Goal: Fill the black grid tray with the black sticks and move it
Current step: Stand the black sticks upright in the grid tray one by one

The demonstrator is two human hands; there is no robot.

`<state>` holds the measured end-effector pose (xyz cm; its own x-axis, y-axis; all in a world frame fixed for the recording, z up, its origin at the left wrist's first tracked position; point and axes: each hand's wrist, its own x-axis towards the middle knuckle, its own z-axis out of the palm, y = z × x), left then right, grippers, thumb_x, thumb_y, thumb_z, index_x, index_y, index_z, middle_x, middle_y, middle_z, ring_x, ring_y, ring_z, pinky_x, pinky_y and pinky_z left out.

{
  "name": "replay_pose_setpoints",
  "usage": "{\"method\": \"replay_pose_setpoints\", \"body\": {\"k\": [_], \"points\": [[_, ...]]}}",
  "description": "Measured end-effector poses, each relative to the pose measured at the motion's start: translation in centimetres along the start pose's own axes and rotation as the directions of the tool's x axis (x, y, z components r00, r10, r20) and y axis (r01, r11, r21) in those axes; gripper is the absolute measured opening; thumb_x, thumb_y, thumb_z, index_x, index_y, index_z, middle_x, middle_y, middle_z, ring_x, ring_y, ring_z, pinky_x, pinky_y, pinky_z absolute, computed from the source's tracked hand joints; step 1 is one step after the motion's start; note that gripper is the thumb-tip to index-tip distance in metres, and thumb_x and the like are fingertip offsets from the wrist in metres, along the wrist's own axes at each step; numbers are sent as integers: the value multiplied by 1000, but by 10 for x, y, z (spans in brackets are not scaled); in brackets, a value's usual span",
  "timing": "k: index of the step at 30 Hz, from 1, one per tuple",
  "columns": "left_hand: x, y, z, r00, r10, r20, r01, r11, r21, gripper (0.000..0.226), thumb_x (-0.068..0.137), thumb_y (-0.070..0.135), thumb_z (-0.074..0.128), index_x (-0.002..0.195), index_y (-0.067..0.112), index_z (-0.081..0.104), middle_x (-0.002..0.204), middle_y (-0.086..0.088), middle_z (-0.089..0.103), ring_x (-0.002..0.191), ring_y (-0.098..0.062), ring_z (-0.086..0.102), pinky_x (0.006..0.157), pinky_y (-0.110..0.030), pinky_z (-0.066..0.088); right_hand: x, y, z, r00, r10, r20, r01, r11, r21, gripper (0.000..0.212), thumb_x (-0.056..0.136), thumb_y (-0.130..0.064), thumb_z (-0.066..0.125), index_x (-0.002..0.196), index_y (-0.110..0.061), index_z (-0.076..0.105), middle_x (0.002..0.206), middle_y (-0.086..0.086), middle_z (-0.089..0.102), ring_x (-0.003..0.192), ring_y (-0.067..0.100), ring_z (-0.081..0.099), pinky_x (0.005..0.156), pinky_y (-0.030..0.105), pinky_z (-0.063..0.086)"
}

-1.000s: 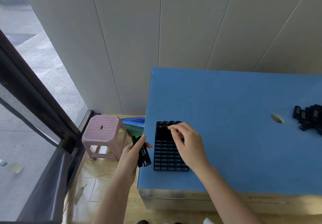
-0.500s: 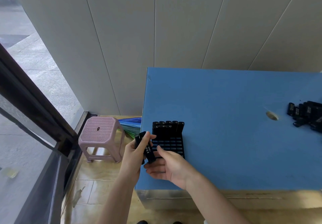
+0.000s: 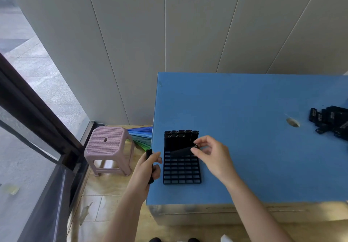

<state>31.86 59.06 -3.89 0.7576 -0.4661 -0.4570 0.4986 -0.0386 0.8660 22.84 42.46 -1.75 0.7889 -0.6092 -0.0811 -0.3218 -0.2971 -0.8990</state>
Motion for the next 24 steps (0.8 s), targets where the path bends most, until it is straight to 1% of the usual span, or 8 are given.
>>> {"method": "replay_pose_setpoints", "body": {"k": [1, 3, 5, 7, 10, 14, 19, 24], "points": [[1, 0, -1, 1000, -10, -4, 10, 1000, -17, 14, 92, 16, 51, 81, 11, 44, 75, -5, 48, 40, -9, 31, 44, -20, 27, 3, 1, -4, 998, -53, -35, 50, 994, -95, 15, 78, -12, 72, 80, -22, 61, 76, -6, 67, 64, 5, 63, 65, 11, 48], [3, 2, -2, 1000, -29, -12, 28, 998, -62, 13, 93, 16, 48, 83, 12, 41, 73, -4, 49, 37, -9, 31, 41, -20, 27, 8, 2, -11, 988, -136, -72, 119, 973, -195, 13, 76, -12, 73, 80, -22, 65, 75, -6, 68, 66, 6, 63, 68, 18, 52], [6, 3, -1, 999, -50, -12, 48, 993, -108, 15, 94, 20, 47, 83, 13, 40, 69, -4, 48, 35, -9, 32, 39, -19, 28, 13, 2, -13, 970, -234, -66, 207, 937, -280, 12, 76, -9, 73, 82, -19, 68, 78, -8, 66, 69, 9, 63, 72, 23, 53], [6, 4, -1, 998, -63, -7, 61, 992, -114, 20, 96, 26, 47, 82, 13, 41, 64, -3, 46, 36, -9, 33, 39, -19, 29, 18, 0, -13, 947, -317, -42, 285, 895, -343, 12, 76, -8, 73, 85, -16, 70, 80, -11, 62, 70, 9, 62, 73, 23, 53], [3, 4, 0, 999, -40, -1, 40, 995, -87, 24, 96, 31, 45, 82, 13, 39, 63, 0, 42, 40, -9, 35, 46, -22, 30, 24, -1, -8, 923, -383, -27, 339, 845, -413, 12, 78, -12, 72, 89, -15, 70, 84, -9, 64, 72, 9, 61, 73, 24, 52], [0, 5, 2, 1000, 0, -16, -1, 999, -52, 24, 96, 33, 44, 84, 13, 41, 64, 0, 42, 43, -9, 37, 52, -24, 29, 29, -1, -1, 911, -413, -5, 367, 815, -449, 12, 80, -16, 70, 92, -14, 67, 90, -7, 67, 75, 1, 56, 76, 20, 48], [-1, 4, -1, 998, -15, -58, 15, 1000, 1, 26, 96, 36, 43, 84, 13, 47, 69, -1, 47, 56, -13, 41, 59, -26, 33, 35, -1, 2, 904, -425, 46, 399, 800, -448, 9, 78, -15, 72, 86, -12, 68, 83, -5, 68, 71, 15, 63, 72, 32, 54], [2, 1, -4, 996, -32, -87, 37, 998, 53, 30, 95, 41, 44, 82, 15, 50, 74, -2, 44, 64, -13, 41, 63, -25, 34, 41, -3, -2, 895, -421, 150, 440, 772, -458, 10, 80, -17, 70, 88, -11, 72, 88, -6, 67, 77, 14, 63, 75, 30, 52]]}}
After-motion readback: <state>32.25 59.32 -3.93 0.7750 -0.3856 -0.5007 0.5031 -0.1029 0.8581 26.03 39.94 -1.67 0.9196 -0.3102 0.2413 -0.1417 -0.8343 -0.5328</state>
